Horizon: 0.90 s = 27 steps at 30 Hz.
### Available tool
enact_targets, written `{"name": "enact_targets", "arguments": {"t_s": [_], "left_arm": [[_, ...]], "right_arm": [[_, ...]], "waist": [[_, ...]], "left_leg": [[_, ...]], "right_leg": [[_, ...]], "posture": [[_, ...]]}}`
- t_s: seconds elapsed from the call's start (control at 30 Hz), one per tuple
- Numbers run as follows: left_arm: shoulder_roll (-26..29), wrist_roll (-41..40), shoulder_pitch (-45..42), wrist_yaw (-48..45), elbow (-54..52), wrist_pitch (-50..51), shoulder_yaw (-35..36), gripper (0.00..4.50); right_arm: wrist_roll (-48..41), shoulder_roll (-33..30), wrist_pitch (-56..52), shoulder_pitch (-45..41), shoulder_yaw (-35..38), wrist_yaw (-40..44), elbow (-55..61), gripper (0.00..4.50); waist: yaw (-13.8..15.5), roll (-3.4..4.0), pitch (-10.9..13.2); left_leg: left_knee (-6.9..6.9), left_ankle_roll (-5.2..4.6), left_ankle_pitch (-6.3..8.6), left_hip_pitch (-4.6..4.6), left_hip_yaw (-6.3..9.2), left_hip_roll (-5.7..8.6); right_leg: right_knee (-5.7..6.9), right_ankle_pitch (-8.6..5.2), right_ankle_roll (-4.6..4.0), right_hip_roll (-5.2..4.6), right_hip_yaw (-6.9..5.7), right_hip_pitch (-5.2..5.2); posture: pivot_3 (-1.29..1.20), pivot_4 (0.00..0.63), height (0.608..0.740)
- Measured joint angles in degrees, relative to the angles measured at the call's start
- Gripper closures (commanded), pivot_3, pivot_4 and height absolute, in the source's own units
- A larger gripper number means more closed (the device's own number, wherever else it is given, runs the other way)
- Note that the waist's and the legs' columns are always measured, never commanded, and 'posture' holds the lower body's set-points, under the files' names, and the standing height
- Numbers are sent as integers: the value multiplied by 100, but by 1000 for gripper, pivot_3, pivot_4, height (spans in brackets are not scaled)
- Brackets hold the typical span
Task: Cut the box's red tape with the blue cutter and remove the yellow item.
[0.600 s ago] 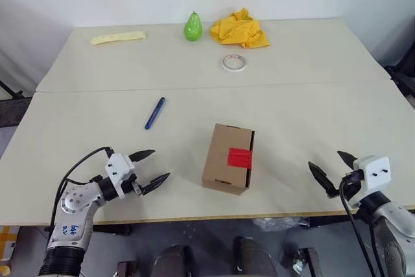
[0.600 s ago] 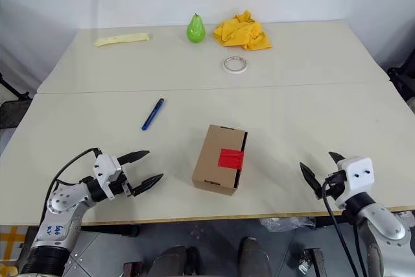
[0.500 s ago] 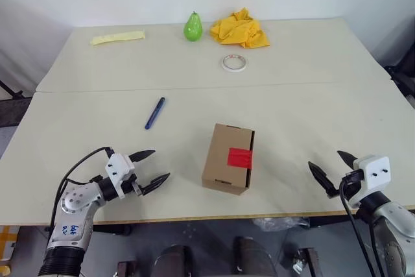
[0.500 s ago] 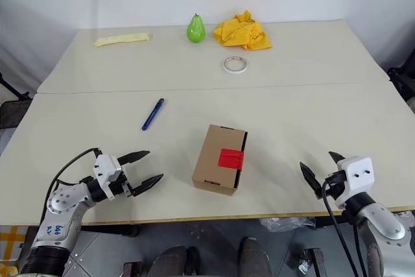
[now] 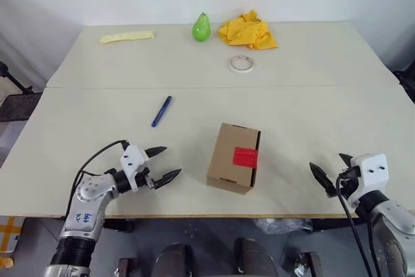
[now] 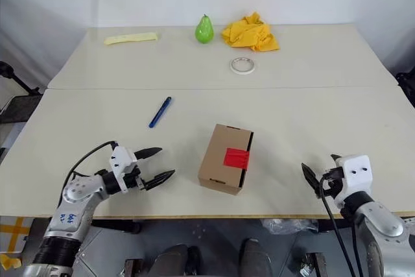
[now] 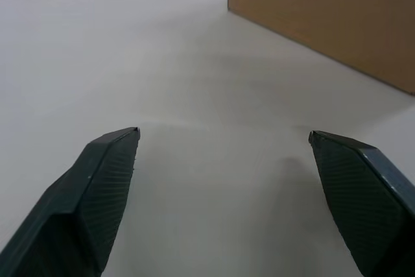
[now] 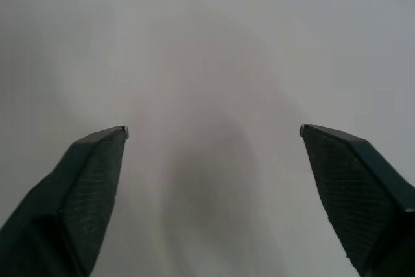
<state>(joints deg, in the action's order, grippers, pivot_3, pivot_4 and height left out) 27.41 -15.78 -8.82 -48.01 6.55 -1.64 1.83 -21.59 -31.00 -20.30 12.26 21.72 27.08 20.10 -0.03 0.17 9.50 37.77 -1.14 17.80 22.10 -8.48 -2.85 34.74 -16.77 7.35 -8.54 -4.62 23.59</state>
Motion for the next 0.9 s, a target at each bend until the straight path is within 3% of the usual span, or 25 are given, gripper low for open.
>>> {"name": "enact_targets", "arguments": {"t_s": [0.33,0.37,0.9], "left_arm": [[-331,14,-209,134,-135,319,-219,4222],[-381,11,-216,129,-167,362,-266,4479],[-558,-208,-480,-285,-587,1144,-715,4479]], "right_arm": [[-270,-28,-993,-184,-376,-6,917,4500],[-278,-26,-1062,-278,-434,-34,944,4500],[-229,157,-1839,-2137,-1826,-120,340,4500]], "waist": [[-6,-20,12],[-10,-22,13],[-18,-47,28]], "left_leg": [[18,-3,3,8,1,1],[22,-5,4,8,1,1],[35,3,0,17,1,1]], "right_leg": [[5,1,1,2,-2,1],[6,1,2,1,-1,0],[10,1,2,2,-2,3]], "posture": [[0,150,740],[0,150,740],[0,150,740]]}}
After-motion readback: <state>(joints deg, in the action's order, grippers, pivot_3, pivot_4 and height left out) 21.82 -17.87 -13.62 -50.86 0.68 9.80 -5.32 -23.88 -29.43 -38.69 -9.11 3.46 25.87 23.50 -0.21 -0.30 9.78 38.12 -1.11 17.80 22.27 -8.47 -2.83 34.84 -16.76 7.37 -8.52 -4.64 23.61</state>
